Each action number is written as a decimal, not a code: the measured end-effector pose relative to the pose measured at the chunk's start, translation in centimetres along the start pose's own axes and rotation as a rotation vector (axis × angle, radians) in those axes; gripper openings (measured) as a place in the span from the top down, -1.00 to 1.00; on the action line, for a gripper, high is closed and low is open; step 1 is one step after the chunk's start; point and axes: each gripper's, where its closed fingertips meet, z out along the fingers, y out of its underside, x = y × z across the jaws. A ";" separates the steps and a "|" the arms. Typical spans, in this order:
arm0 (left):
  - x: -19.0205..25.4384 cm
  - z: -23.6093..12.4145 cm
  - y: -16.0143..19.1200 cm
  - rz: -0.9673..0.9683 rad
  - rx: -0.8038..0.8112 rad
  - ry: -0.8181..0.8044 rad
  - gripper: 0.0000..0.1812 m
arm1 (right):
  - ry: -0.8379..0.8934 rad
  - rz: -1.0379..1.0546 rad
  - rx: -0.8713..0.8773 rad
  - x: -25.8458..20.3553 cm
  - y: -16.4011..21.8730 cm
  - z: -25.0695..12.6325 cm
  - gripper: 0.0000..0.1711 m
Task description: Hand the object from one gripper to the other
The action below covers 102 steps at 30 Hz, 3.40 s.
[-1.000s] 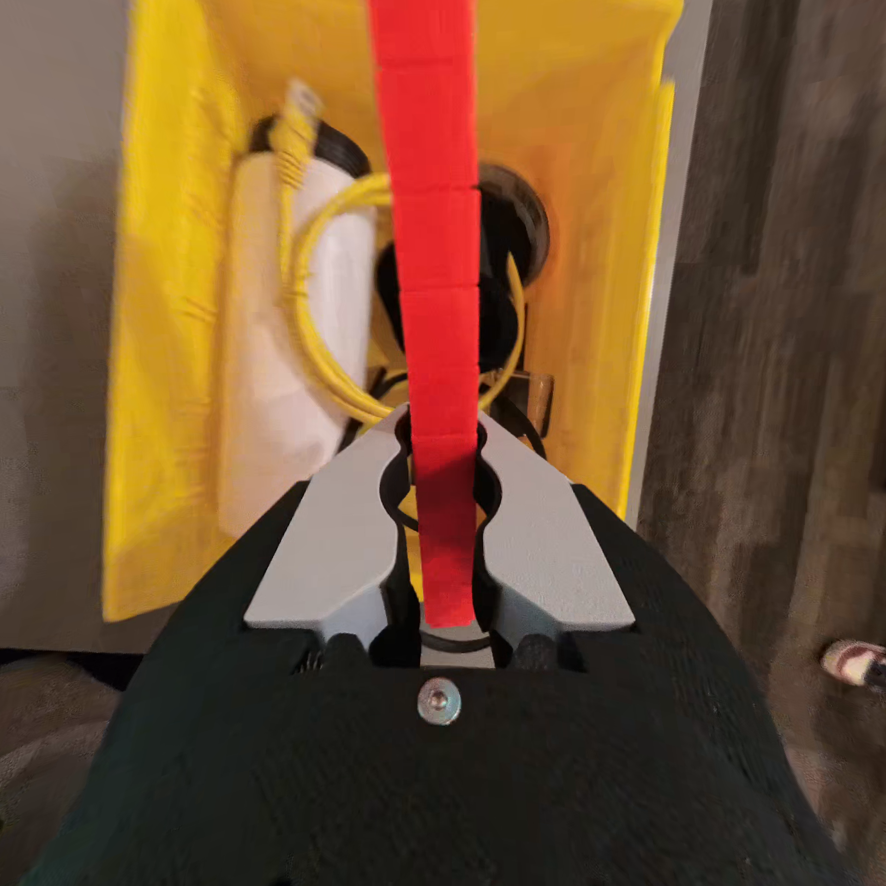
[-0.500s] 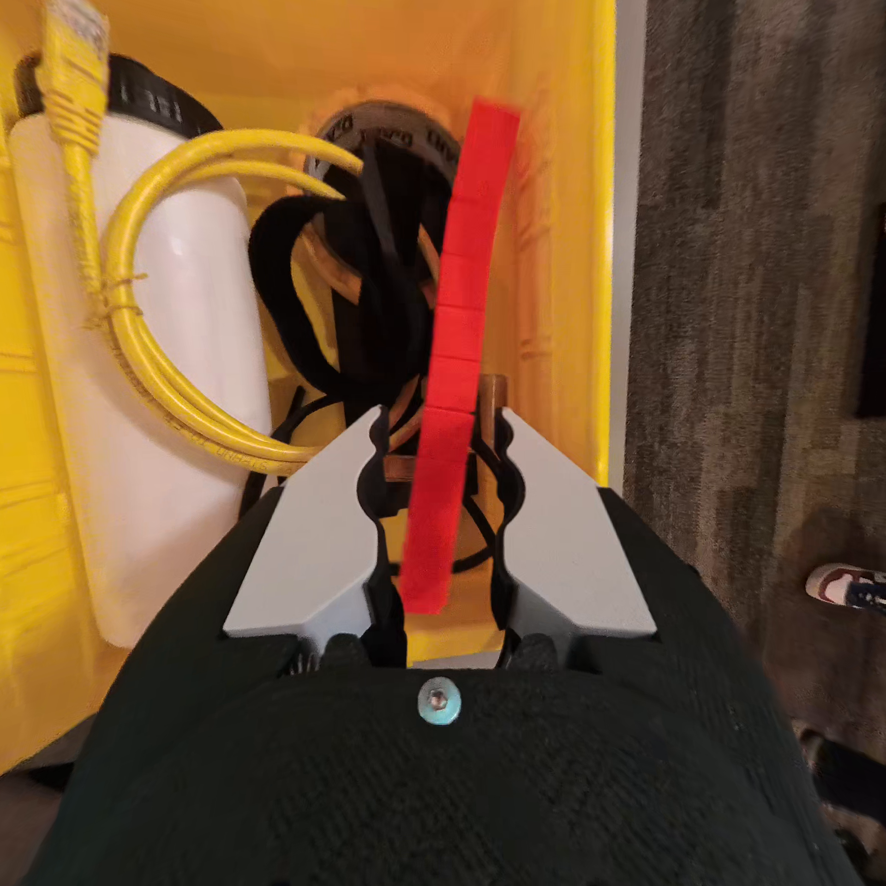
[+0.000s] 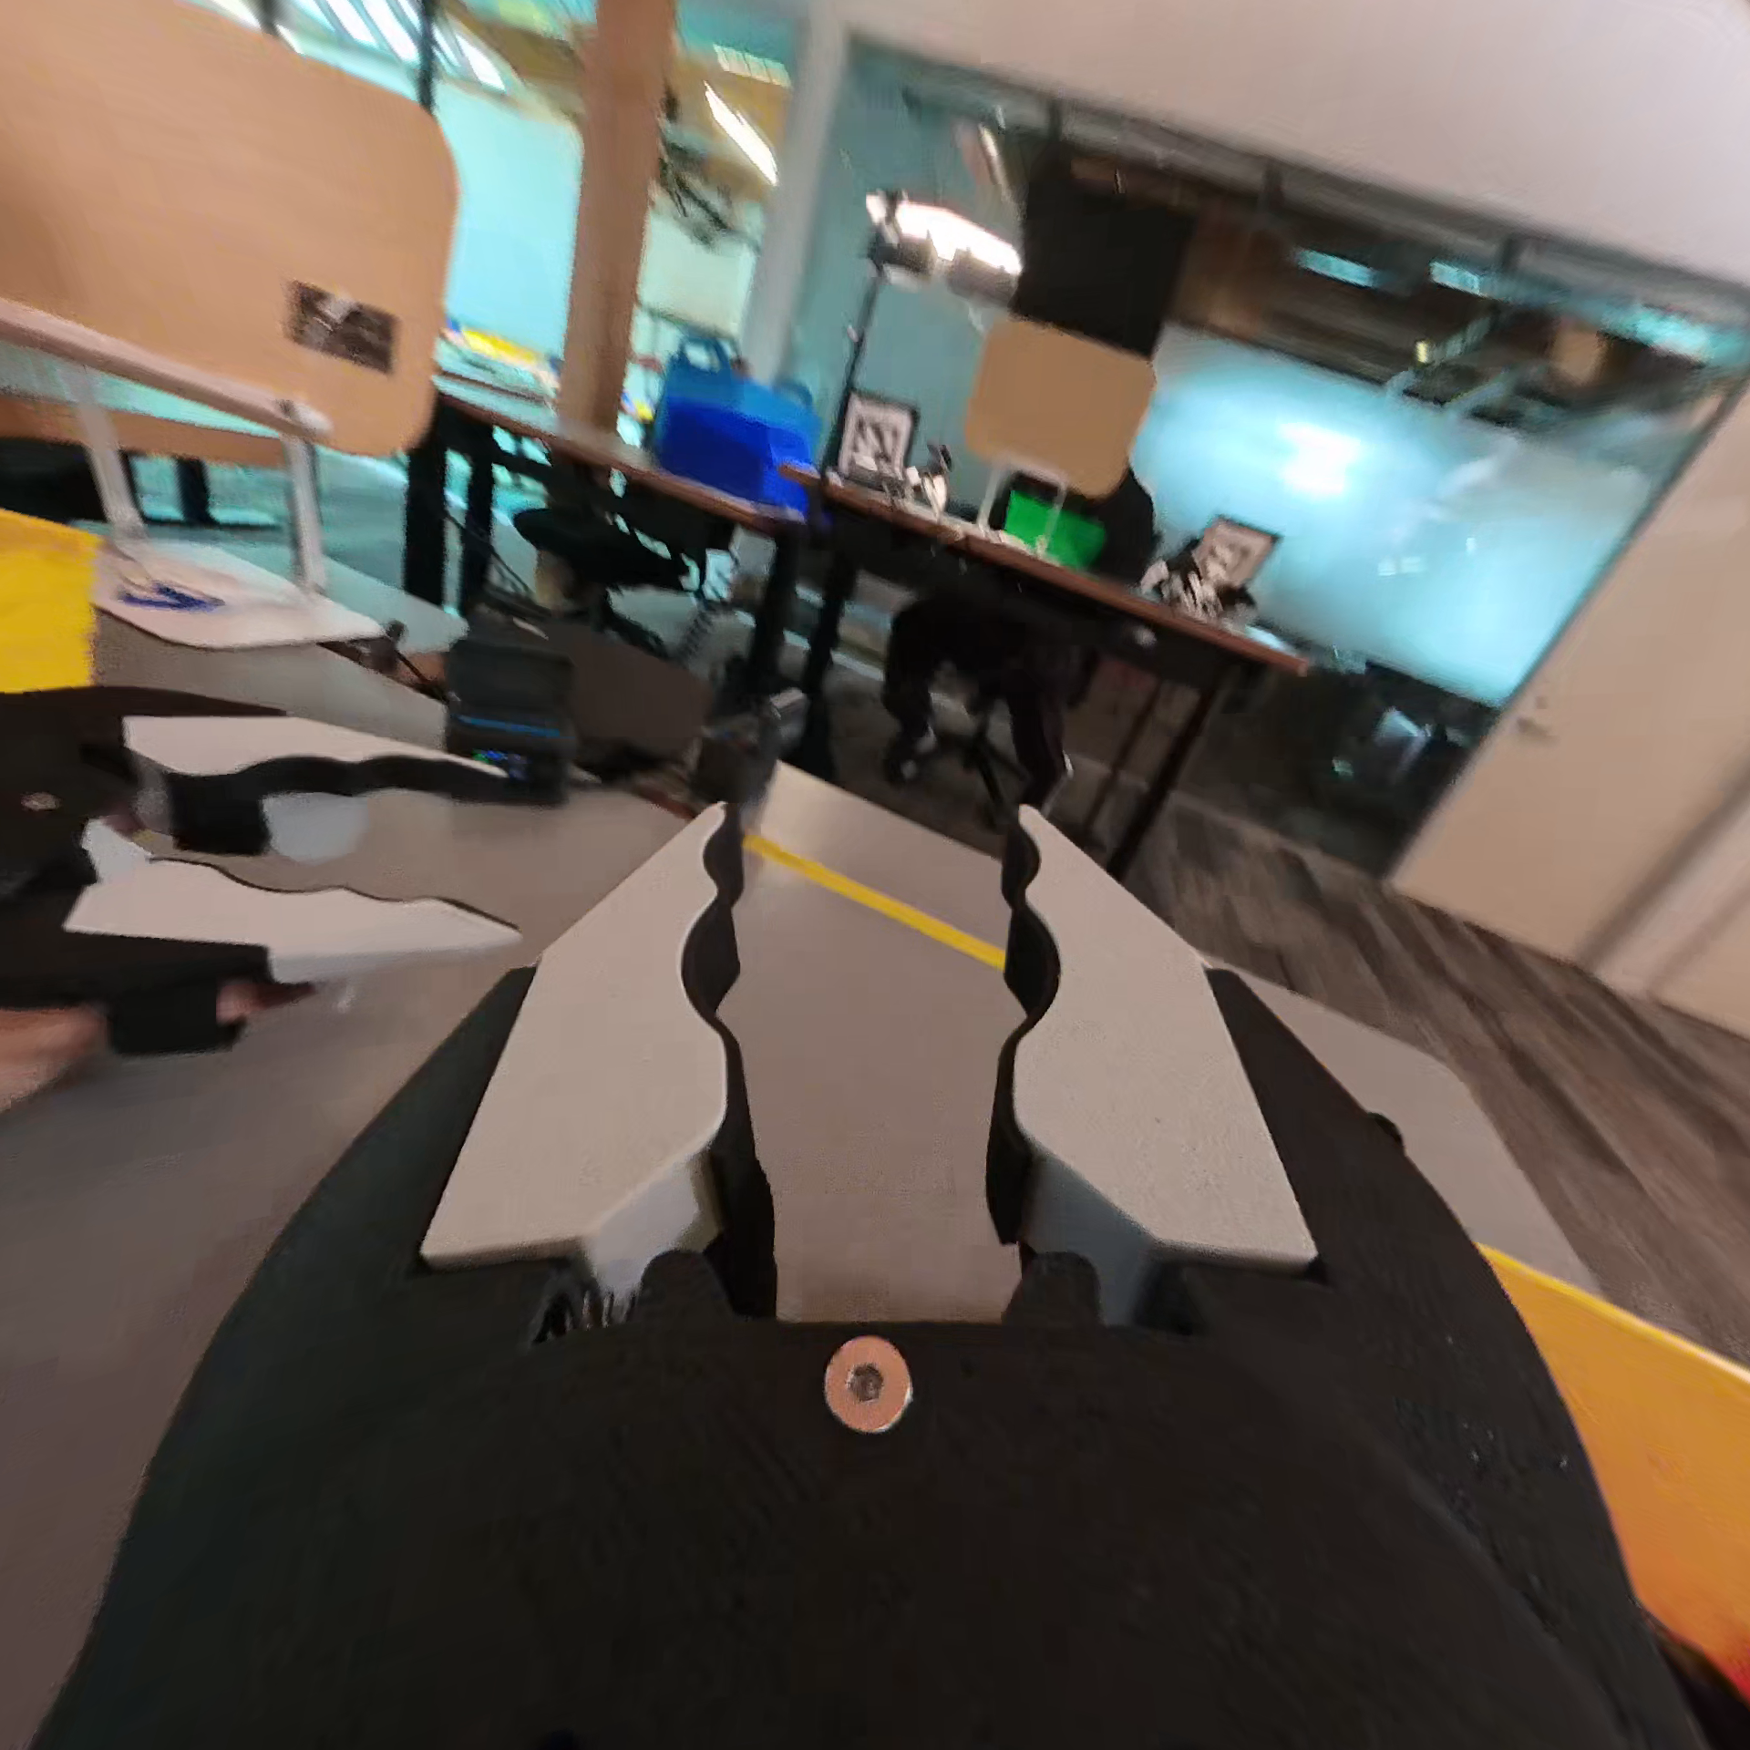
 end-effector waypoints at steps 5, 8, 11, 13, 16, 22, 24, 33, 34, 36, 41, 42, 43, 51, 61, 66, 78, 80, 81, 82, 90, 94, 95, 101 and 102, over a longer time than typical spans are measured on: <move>-0.8 -0.3 -0.4 -0.008 0.022 -0.044 0.26 | 0.063 -0.119 0.180 -3.8 1.9 3.7 0.37; -1.1 -0.4 -0.5 -0.016 0.030 -0.061 0.26 | 0.078 -0.144 0.213 -4.8 3.5 4.1 0.36; -1.4 -0.3 -0.4 -0.014 0.026 -0.074 0.25 | 0.054 -0.230 0.184 -5.6 4.9 4.3 0.37; -1.4 -0.2 -0.4 -0.019 0.025 -0.073 0.25 | 0.046 -0.229 0.168 -5.5 5.5 4.4 0.40; -1.2 -0.1 -0.4 -0.017 0.026 -0.071 0.23 | 0.038 -0.195 0.158 -5.7 5.7 4.3 0.41; -1.0 -0.3 -0.6 0.006 0.027 -0.075 0.23 | 0.019 -0.267 0.130 -7.2 6.0 3.8 0.51; -0.9 -0.5 -0.8 0.022 0.026 -0.085 0.23 | 0.021 -0.267 0.100 -7.0 6.6 3.9 0.52; -3.0 -4.3 -3.5 0.004 -0.014 -0.268 0.20 | 0.039 -0.245 0.043 -6.4 7.1 4.3 0.58; -3.2 -5.1 -4.3 -0.019 -0.017 -0.270 0.18 | 0.036 -0.246 0.047 -6.4 7.0 4.2 0.58; -3.8 -7.1 -5.9 -0.036 -0.036 -0.282 0.16 | 0.032 -0.241 0.055 -6.4 6.9 4.1 0.60; -8.8 -13.6 -8.2 0.011 -0.261 -0.409 0.04 | 0.025 -0.161 0.075 -5.8 6.8 4.1 0.65; -10.2 -15.2 -8.0 0.002 -0.323 -0.429 0.05 | 0.022 -0.141 0.075 -5.6 6.9 4.2 0.65; -11.9 -16.9 -7.5 -0.030 -0.385 -0.454 0.03 | 0.019 -0.125 0.077 -5.5 6.9 4.3 0.65; -22.6 -26.7 4.7 -0.681 -0.938 -0.423 0.35 | -0.002 -0.108 0.077 -5.4 7.0 4.6 0.67; -22.6 -25.9 13.8 -0.860 -1.336 -0.284 0.49 | -0.026 -0.121 0.080 -5.8 7.4 4.6 0.69; -22.7 -26.2 16.0 -0.894 -1.420 -0.304 0.52 | -0.043 -0.139 0.079 -6.2 7.5 4.8 0.70; -22.5 -25.8 16.0 -0.760 -1.387 -0.206 0.77 | -0.065 -0.145 0.085 -6.8 7.3 5.1 0.72; -22.7 -25.5 15.3 -0.770 -1.333 -0.196 0.78 | -0.066 -0.144 0.087 -6.8 7.3 5.1 0.72; -22.9 -25.4 14.8 -0.777 -1.300 -0.195 0.79 | -0.067 -0.143 0.088 -6.8 7.3 5.1 0.72; -23.1 -25.2 14.3 -0.785 -1.261 -0.196 0.80 | -0.069 -0.143 0.088 -6.8 7.3 5.1 0.72; -22.5 -20.3 3.7 -0.621 -0.825 -0.154 0.80 | -0.071 -0.145 0.091 -6.9 7.3 5.0 0.72; -18.3 -16.1 -3.9 -0.455 -0.591 -0.066 0.80 | -0.077 -0.139 0.097 -7.0 7.2 4.9 0.72; -17.0 -15.1 -5.7 -0.417 -0.539 -0.043 0.79 | -0.078 -0.138 0.097 -7.0 7.2 4.8 0.72; -8.3 -9.8 -12.1 -0.301 -0.299 0.112 0.79 | -0.082 -0.103 0.109 -6.6 7.1 4.6 0.72; -7.1 -8.9 -12.1 -0.284 -0.275 0.126 0.79 | -0.085 -0.088 0.112 -6.5 7.1 4.5 0.71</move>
